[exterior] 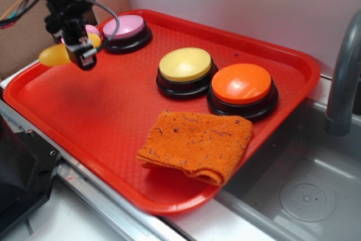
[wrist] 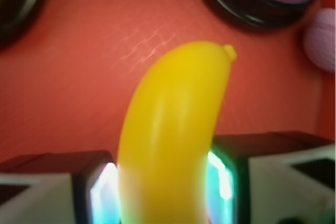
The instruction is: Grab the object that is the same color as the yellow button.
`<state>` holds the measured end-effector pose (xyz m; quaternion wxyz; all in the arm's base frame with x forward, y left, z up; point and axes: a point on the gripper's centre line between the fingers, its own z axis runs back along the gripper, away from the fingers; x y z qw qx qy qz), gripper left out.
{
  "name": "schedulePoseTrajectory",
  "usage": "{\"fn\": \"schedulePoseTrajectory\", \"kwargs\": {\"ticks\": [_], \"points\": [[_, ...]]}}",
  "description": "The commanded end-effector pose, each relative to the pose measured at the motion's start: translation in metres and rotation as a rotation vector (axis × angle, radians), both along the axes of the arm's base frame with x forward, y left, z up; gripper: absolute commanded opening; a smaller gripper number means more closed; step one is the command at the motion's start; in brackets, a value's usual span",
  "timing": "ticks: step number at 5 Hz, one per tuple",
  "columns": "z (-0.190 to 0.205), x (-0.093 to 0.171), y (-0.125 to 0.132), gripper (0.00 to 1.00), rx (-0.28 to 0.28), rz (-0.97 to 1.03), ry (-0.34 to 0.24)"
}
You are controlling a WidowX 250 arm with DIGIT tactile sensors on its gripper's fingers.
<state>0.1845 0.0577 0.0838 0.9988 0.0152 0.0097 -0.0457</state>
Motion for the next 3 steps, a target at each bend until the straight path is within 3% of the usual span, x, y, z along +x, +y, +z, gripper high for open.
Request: {"fn": "schedulePoseTrajectory", "kwargs": {"ticks": [1, 2, 3], "points": [[0.075, -0.004, -0.053, 0.00, -0.052, 0.024, -0.113], [0.081, 0.001, -0.079, 0.00, -0.105, -0.011, -0.126], [0.082, 0.000, -0.083, 0.00, -0.114, -0.011, -0.133]]}}
